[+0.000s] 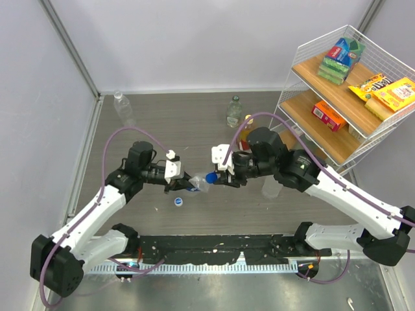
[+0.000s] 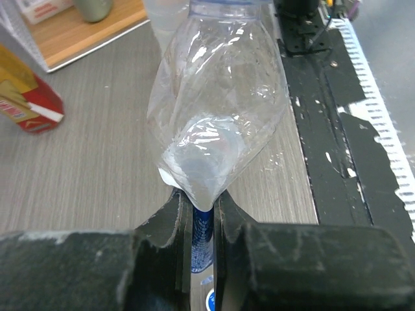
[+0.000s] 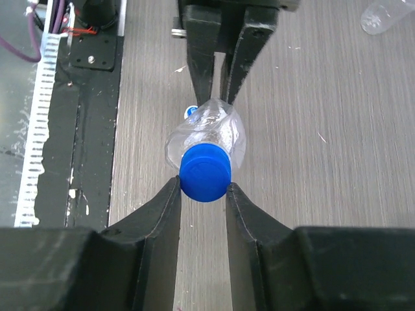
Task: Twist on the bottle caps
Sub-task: Screw the bottle cap onto the plastic bottle.
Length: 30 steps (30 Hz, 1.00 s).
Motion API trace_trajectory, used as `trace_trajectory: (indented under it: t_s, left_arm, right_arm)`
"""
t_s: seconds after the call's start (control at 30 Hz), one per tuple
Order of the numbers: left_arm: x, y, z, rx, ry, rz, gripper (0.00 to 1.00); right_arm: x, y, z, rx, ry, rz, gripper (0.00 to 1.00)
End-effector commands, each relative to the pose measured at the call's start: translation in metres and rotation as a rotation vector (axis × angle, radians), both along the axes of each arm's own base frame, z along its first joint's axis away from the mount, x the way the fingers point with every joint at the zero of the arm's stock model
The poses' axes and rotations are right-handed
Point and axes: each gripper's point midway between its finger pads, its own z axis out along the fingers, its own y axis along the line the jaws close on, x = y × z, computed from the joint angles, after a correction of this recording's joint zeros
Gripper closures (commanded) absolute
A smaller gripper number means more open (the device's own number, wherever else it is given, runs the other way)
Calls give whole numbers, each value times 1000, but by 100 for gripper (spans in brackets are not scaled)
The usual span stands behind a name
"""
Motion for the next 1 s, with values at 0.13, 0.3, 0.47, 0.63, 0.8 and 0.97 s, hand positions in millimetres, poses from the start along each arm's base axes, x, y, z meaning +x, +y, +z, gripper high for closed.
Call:
trace_trajectory:
  t_s: [0.13, 0.3, 0.47, 0.63, 0.8, 0.97]
  left_arm:
    - [23, 6, 64, -142, -170, 248, 100]
    - [22, 7, 77, -168, -218, 313, 100]
    - [30, -3, 72, -138, -208, 358, 100]
    - [57, -13, 81, -169, -268, 517, 100]
    - [75, -23, 91, -234, -273, 599, 100]
    - [74, -19, 80, -202, -279, 604, 100]
  right_arm:
    - [23, 12, -4, 32, 148, -233, 92]
    - [19, 27, 2, 84, 270, -259, 90]
    - [36, 42, 16, 178, 437, -450, 90]
    - [67, 30, -1, 183, 563, -794, 91]
    - [99, 22, -16, 244, 547, -1012, 91]
    - [106, 21, -4, 276, 513, -1025, 70]
